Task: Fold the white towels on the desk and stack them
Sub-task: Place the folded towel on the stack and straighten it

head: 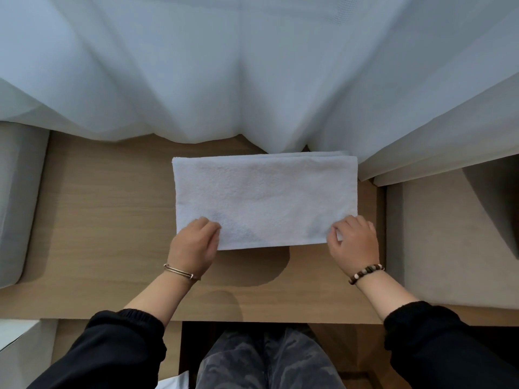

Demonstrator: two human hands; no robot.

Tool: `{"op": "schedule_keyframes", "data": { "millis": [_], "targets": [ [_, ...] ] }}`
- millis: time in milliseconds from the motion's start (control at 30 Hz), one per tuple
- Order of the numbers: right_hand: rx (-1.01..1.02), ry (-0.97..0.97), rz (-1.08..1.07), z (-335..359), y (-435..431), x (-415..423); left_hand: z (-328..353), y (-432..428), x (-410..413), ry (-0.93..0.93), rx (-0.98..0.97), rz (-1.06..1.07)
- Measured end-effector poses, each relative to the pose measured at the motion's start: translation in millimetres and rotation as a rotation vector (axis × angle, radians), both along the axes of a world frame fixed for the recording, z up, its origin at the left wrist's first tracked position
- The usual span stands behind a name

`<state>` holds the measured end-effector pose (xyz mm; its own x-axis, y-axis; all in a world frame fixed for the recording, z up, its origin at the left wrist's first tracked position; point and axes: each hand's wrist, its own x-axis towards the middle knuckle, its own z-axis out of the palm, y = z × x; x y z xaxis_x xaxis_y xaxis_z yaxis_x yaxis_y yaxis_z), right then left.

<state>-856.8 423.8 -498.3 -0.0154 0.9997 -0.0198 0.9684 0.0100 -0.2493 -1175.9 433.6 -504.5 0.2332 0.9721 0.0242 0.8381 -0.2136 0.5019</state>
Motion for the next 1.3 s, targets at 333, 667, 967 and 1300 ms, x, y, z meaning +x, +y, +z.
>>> {"op": "schedule_keyframes", "data": {
  "millis": [333,667,967,1300],
  "targets": [
    [-0.215,0.084,-0.034,20.9,141.5,-2.4,9.9,109.3,-28.1,0.040,-0.081,0.418],
    [-0.830,-0.029,0.030,13.0,211.6,15.9,11.8,167.8,-38.3,0.285,-0.468,0.206],
    [-0.996,-0.047,0.154,19.7,227.0,30.8,21.1,180.2,-50.8,0.190,-0.624,0.134],
    [-0.981,-0.020,0.219,11.7,227.5,27.7,19.6,183.6,-57.1,0.187,-0.661,0.028]
  ]
}}
